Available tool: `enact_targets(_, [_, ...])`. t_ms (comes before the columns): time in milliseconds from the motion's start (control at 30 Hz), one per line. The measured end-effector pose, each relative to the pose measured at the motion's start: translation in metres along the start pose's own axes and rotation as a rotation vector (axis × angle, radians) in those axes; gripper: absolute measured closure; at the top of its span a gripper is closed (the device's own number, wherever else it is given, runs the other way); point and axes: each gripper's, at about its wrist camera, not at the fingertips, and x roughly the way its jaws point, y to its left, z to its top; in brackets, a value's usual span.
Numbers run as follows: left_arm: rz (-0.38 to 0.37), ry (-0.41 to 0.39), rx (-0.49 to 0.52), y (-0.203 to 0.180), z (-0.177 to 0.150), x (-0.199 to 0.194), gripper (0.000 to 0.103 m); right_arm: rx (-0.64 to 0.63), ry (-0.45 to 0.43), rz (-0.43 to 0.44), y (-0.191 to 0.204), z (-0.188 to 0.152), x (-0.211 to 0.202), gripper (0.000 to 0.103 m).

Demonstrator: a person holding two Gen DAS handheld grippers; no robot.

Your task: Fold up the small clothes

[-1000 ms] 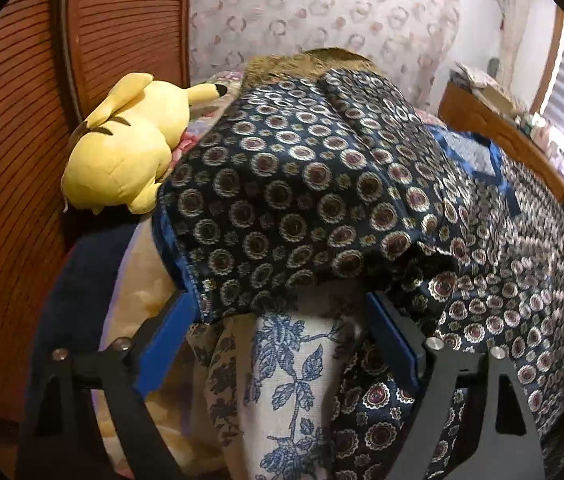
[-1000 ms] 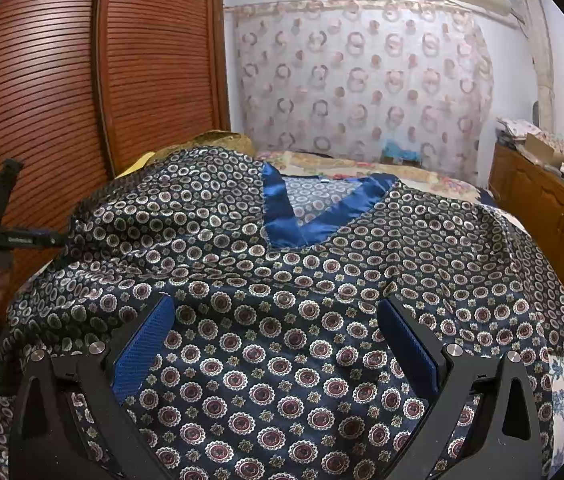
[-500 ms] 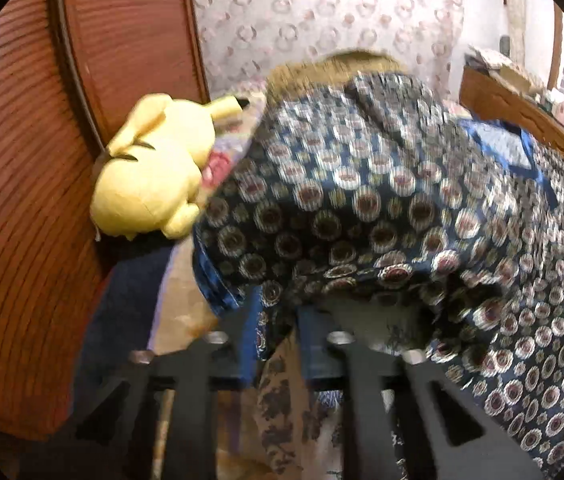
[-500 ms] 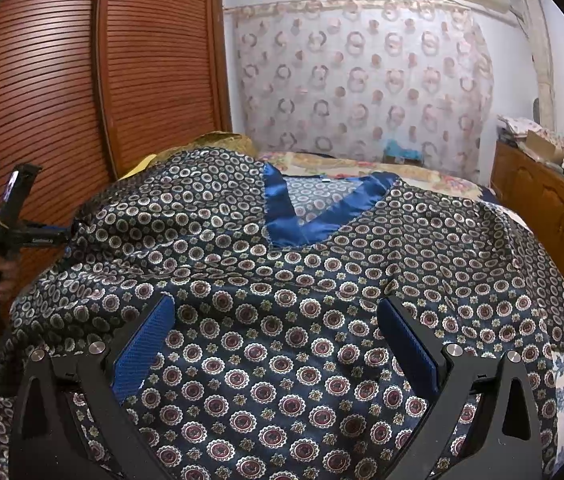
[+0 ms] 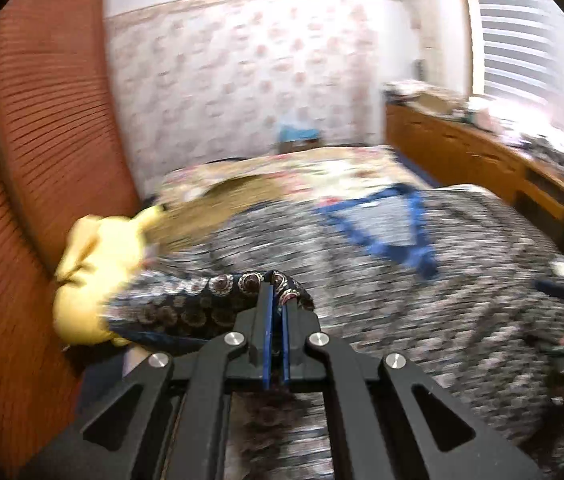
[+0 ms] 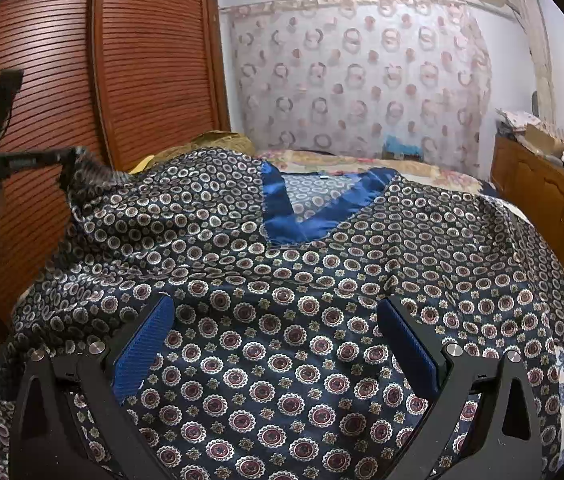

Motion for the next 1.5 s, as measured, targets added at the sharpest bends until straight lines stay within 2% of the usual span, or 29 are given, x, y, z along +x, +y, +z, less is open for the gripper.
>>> enact_targets(100, [-0.056, 0.005, 0.056, -0.035, 0.005, -0.001, 0.103, 0.012, 0.0, 0.004, -0.003, -0.001, 0.0, 0.0])
enact_targets(267, [-0.103, 0.053, 0.083, -0.062, -0.002, 0.0, 0.093, 0.022, -0.001, 0.009, -0.005, -0.001, -0.001, 0.0])
enact_targets(467, [-0.077, 0.087, 0.05, -0.049, -0.024, -0.008, 0.069, 0.03, 0.005, 0.014, -0.007, -0.001, 0.0, 0.0])
enact_targets(533, [-0.067, 0.089, 0.03, -0.045, -0.034, -0.008, 0.055, 0.032, 0.007, 0.015, -0.008, -0.002, 0.0, 0.0])
enact_targets(633, [-0.066, 0.093, -0.006, -0.03, -0.049, -0.015, 0.043, 0.035, 0.012, 0.015, -0.008, -0.002, 0.001, 0.0])
enact_targets(833, [-0.059, 0.106, -0.084, -0.008, -0.077, -0.02, 0.043, 0.033, 0.021, 0.014, -0.008, -0.002, 0.002, 0.0])
enact_targets(1000, [-0.028, 0.144, -0.125, 0.005, -0.096, -0.006, 0.043, -0.011, 0.042, 0.028, -0.005, 0.003, 0.005, 0.0])
enact_targets(1233, [0.003, 0.226, -0.138, 0.014, -0.113, 0.029, 0.043, -0.076, 0.056, 0.145, 0.015, 0.04, 0.019, 0.0])
enact_targets(1333, [-0.007, 0.263, -0.149, 0.016, -0.118, 0.042, 0.043, -0.109, 0.067, 0.193, 0.03, 0.054, 0.029, 0.002])
enact_targets(1500, [0.001, 0.233, -0.132, 0.011, -0.118, 0.04, 0.042, -0.143, 0.104, 0.286, 0.055, 0.078, 0.056, 0.009])
